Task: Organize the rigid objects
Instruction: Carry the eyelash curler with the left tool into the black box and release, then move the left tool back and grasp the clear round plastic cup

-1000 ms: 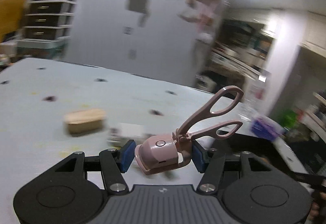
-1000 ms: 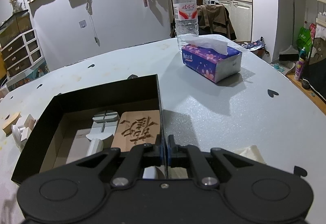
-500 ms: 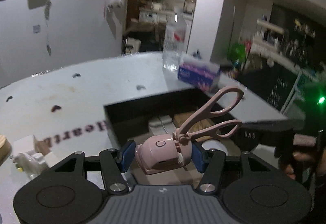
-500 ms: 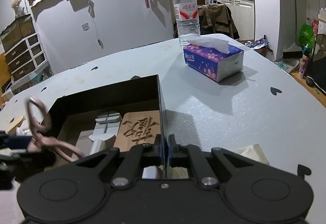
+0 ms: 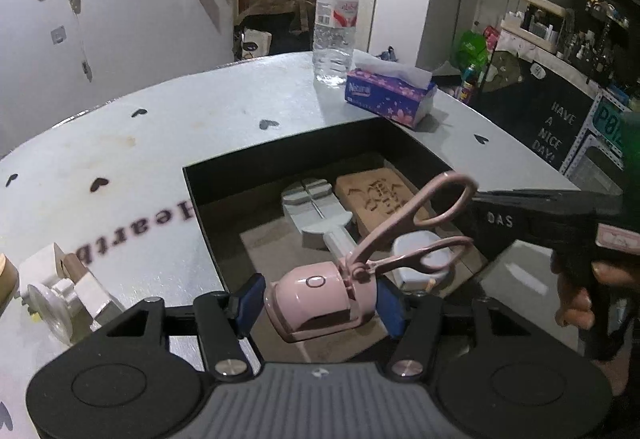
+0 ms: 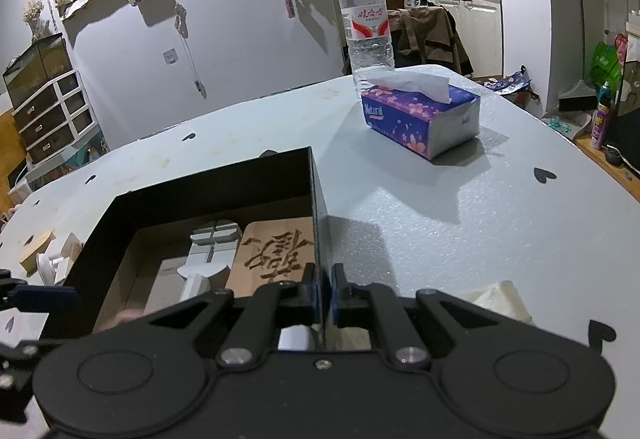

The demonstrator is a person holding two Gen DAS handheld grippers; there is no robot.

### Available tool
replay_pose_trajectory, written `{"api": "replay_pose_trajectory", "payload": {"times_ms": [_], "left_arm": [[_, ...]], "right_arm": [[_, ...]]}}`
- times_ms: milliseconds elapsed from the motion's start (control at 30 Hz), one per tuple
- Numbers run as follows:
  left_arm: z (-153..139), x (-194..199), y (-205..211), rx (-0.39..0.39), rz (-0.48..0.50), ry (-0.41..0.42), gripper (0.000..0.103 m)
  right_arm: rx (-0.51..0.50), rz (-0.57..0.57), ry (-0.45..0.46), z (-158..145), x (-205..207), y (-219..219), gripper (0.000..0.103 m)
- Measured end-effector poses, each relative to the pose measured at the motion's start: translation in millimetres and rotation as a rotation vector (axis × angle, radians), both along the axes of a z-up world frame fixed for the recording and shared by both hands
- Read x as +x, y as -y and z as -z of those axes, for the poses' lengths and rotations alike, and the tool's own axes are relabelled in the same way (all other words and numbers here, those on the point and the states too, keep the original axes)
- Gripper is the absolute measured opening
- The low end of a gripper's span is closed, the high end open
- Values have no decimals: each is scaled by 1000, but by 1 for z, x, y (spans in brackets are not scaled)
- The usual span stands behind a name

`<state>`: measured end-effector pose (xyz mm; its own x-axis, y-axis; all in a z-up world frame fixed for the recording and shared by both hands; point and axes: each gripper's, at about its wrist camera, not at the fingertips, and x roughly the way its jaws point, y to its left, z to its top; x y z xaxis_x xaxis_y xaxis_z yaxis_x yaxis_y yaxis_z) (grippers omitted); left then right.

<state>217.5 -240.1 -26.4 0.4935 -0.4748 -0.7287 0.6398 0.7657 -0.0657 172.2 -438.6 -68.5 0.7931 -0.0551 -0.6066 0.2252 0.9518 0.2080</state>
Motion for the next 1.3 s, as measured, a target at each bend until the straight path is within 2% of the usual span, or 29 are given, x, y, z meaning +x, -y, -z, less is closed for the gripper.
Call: {"api": "replay_pose_trajectory", "payload": {"times_ms": [33, 167, 633, 800, 867, 1033, 1300], "left_arm": [[-1, -2, -1, -10, 9, -4, 71], [-7, -8, -3, -20, 21, 6, 81], [-21, -15, -15, -55, 1, 8, 85], [-26, -18, -27, -85, -23, 17, 95], [-28, -19, -35, -99, -46, 23, 99], [-26, -17, -65, -129, -134, 12, 102], [-11, -4, -121, -98, -320, -7, 103]], "right_arm": [[2, 0, 0, 0, 0, 0, 8], [3, 0, 1, 0, 0, 1, 8], [3, 1, 0, 1, 0, 0, 8], [2, 1, -2, 1, 0, -1, 8], [2, 1, -2, 1, 0, 0, 8], [-1, -2, -6, 1, 0, -1, 8], [-1, 3, -9, 0, 1, -1, 8]]}}
